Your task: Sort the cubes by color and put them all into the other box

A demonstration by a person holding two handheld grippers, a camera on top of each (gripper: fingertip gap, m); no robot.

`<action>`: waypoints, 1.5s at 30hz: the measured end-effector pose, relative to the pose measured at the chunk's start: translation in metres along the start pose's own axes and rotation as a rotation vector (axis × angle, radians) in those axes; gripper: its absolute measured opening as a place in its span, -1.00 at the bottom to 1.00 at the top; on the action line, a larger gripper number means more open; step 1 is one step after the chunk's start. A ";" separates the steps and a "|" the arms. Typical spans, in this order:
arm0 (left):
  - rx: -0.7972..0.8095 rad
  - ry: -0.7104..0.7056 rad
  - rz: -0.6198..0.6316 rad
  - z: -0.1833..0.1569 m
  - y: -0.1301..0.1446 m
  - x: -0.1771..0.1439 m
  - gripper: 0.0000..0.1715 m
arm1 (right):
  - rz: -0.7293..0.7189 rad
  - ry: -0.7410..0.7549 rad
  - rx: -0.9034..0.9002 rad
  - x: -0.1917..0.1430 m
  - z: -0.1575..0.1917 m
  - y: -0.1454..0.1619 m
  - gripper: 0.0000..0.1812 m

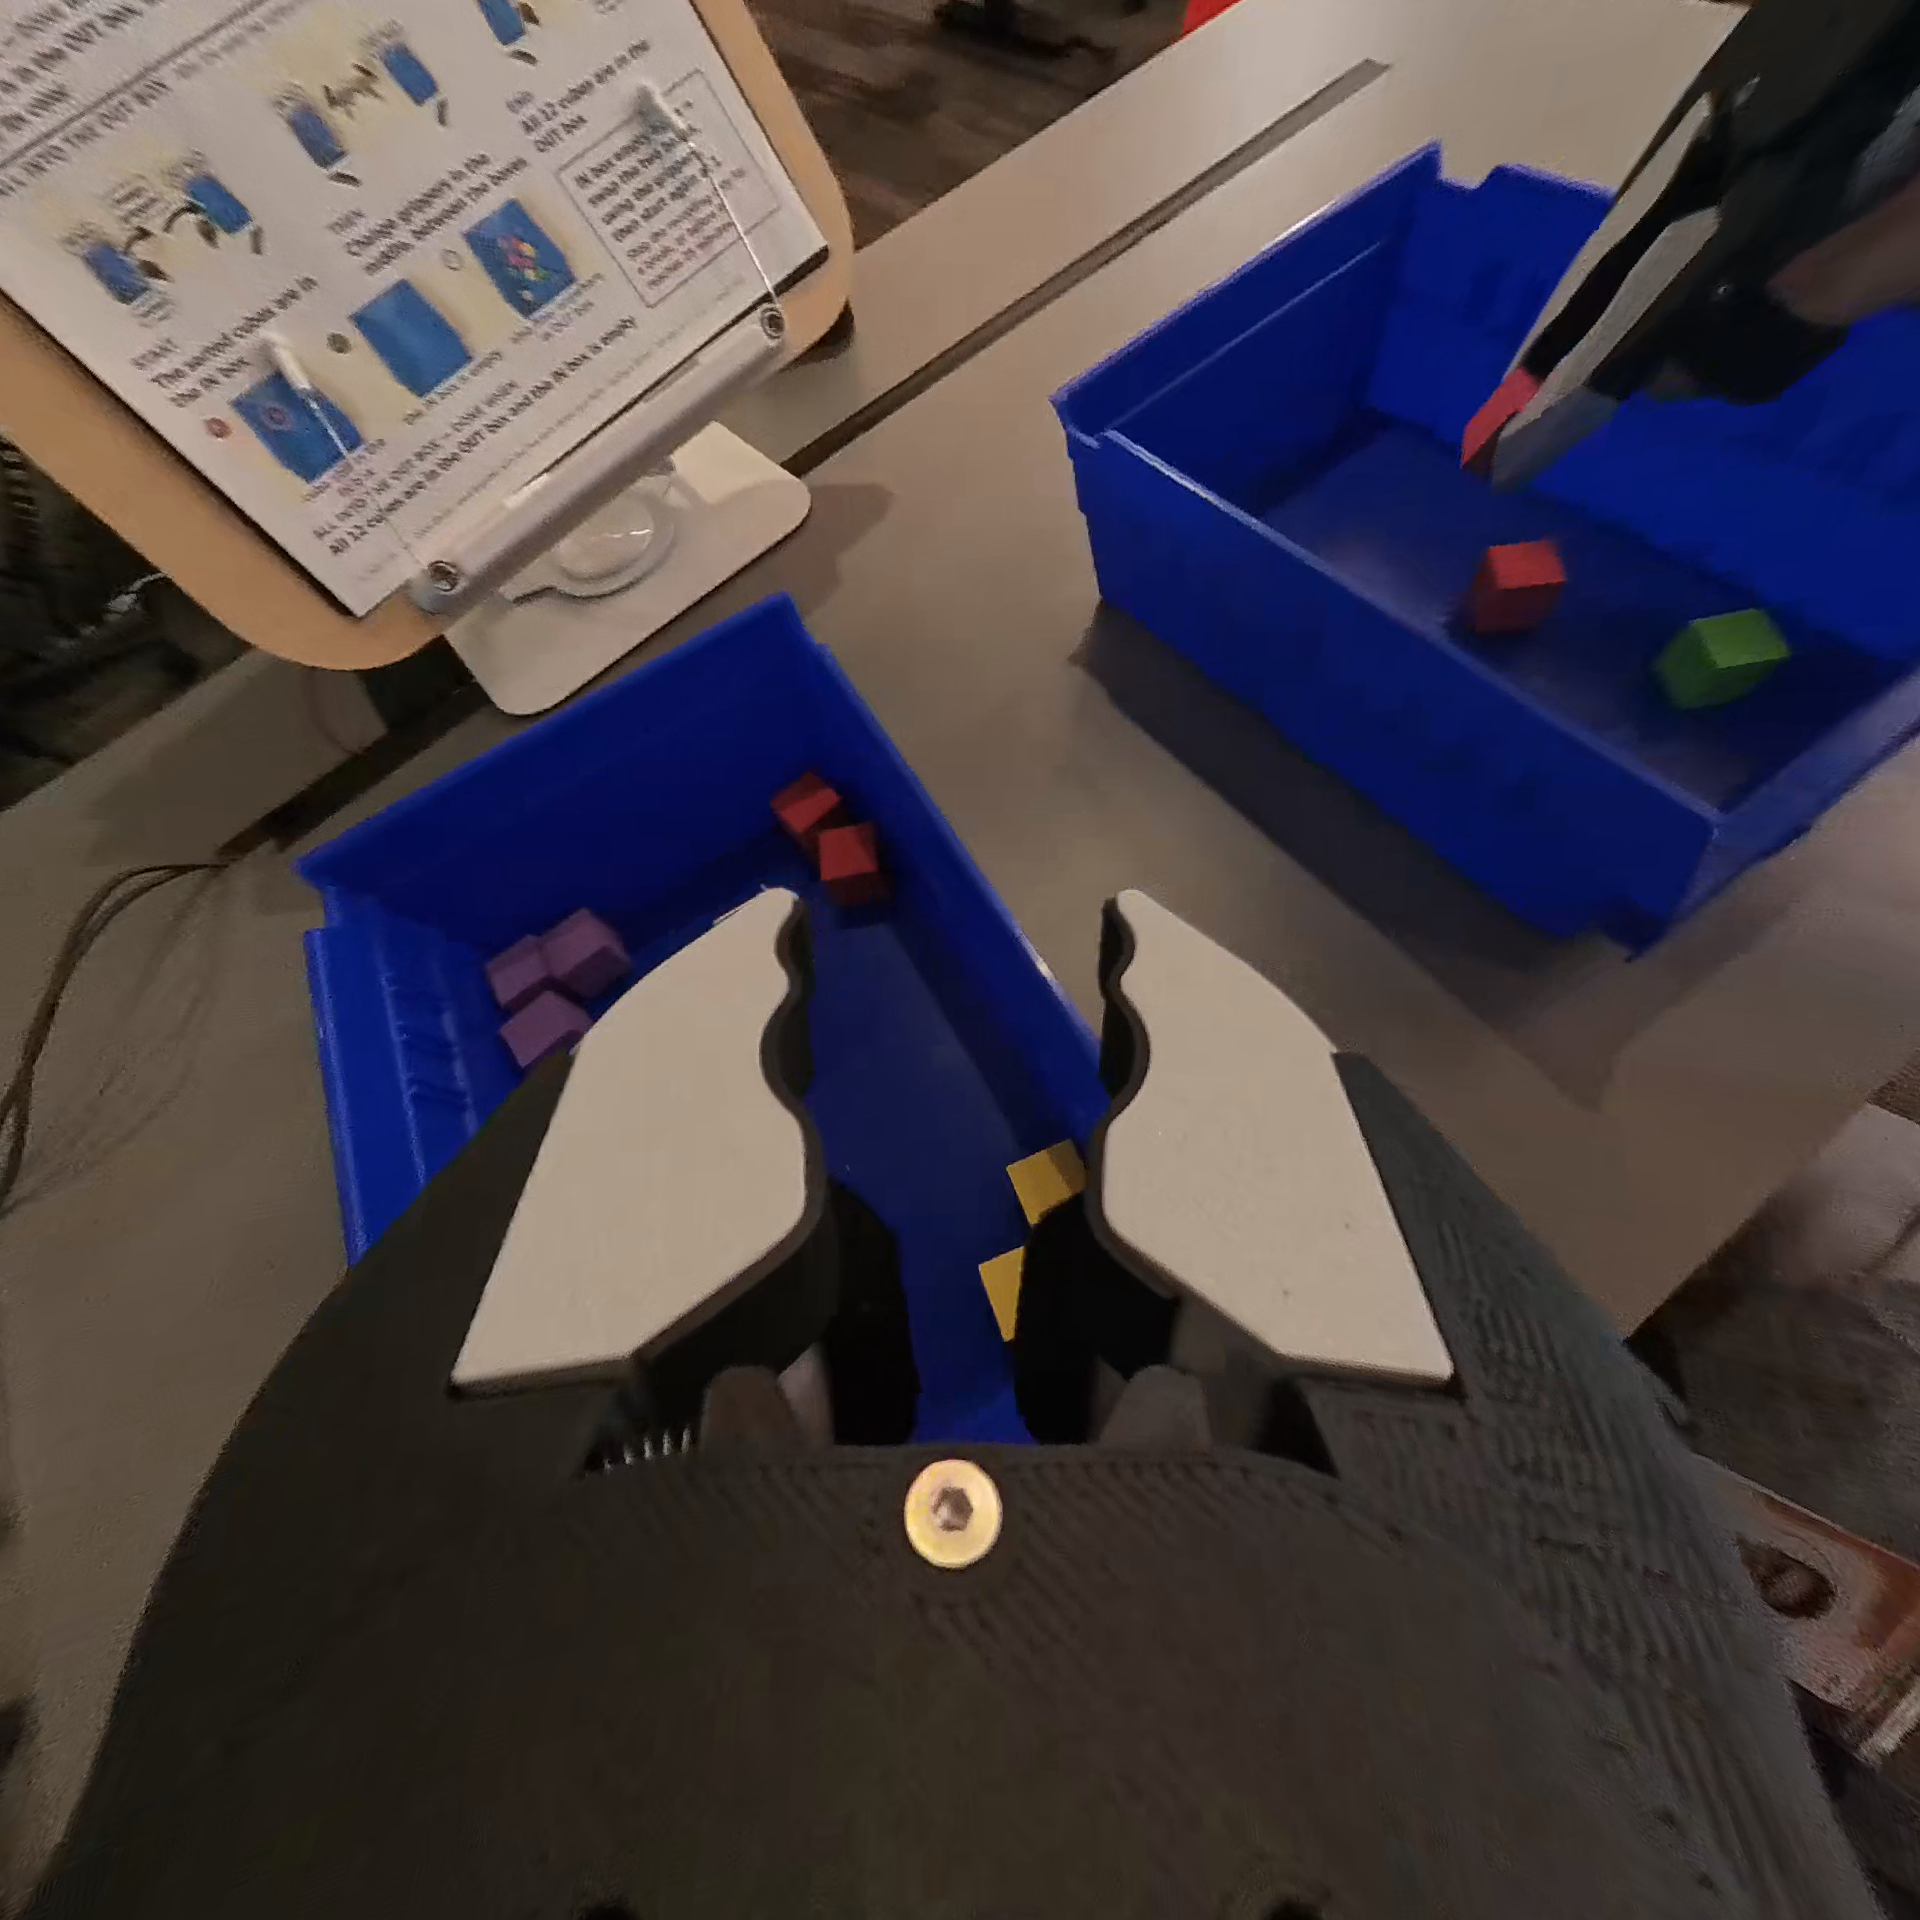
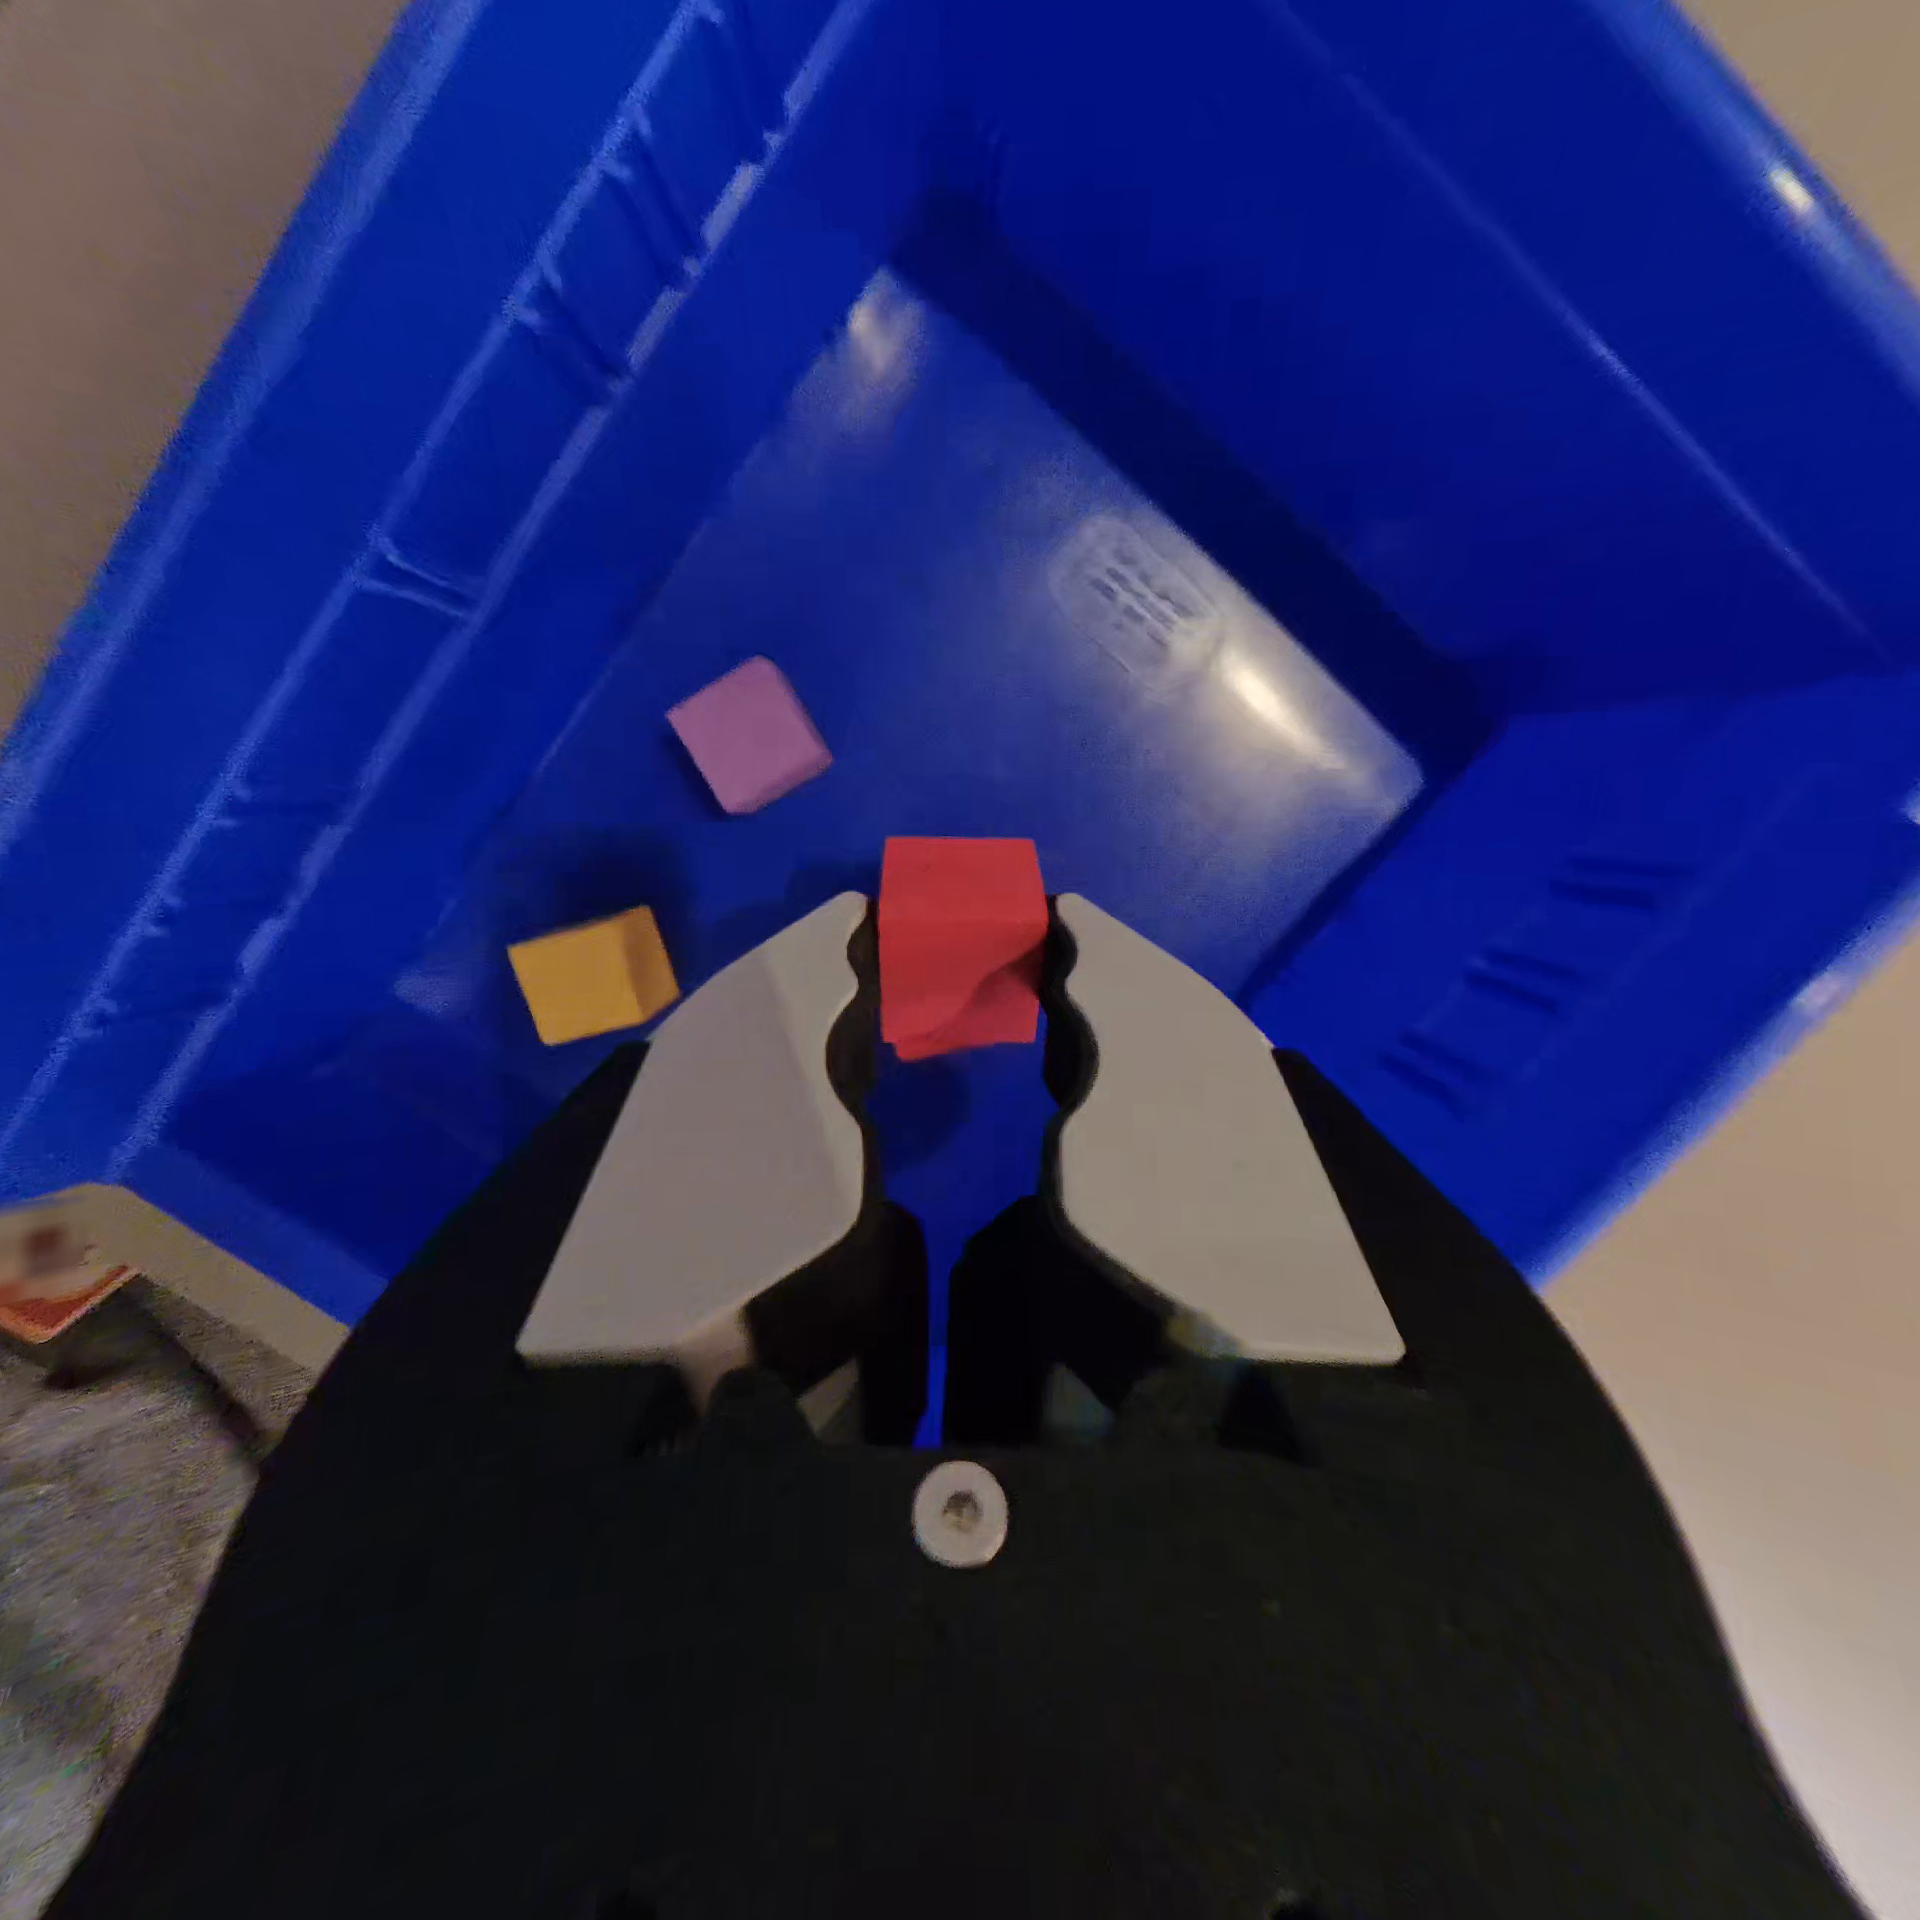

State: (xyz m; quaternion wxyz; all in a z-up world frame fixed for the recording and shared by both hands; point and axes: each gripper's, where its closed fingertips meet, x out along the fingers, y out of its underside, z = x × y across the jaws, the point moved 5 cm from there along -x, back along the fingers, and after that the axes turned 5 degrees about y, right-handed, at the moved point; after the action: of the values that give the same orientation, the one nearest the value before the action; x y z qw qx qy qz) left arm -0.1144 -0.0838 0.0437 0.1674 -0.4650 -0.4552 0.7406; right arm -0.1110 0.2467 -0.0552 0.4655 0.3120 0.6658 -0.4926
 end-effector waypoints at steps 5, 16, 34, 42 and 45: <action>0.032 -0.085 0.012 0.004 0.002 -0.003 -0.37 | -0.004 -0.035 -0.020 0.016 0.013 -0.026 -0.68; 0.080 -0.141 0.065 0.004 0.013 0.007 -0.37 | 0.171 -0.079 0.144 0.076 0.020 -0.056 -0.68; -0.249 0.152 0.531 0.032 0.116 0.043 -0.38 | -0.068 0.018 0.012 0.003 0.027 -0.041 -0.49; -0.351 0.265 0.571 0.009 0.116 0.070 -0.32 | -0.169 0.058 -0.077 -0.021 0.044 -0.025 -0.51; -0.333 0.250 0.606 0.006 0.122 0.076 -0.31 | -0.190 0.075 -0.099 -0.030 0.046 -0.024 -0.51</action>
State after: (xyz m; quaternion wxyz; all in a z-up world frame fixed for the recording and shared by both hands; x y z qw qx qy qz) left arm -0.1365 -0.1010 -0.0976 -0.0832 -0.6864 -0.3871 0.6100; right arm -0.1066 0.1972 -0.0228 0.4061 0.2423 0.7328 -0.4892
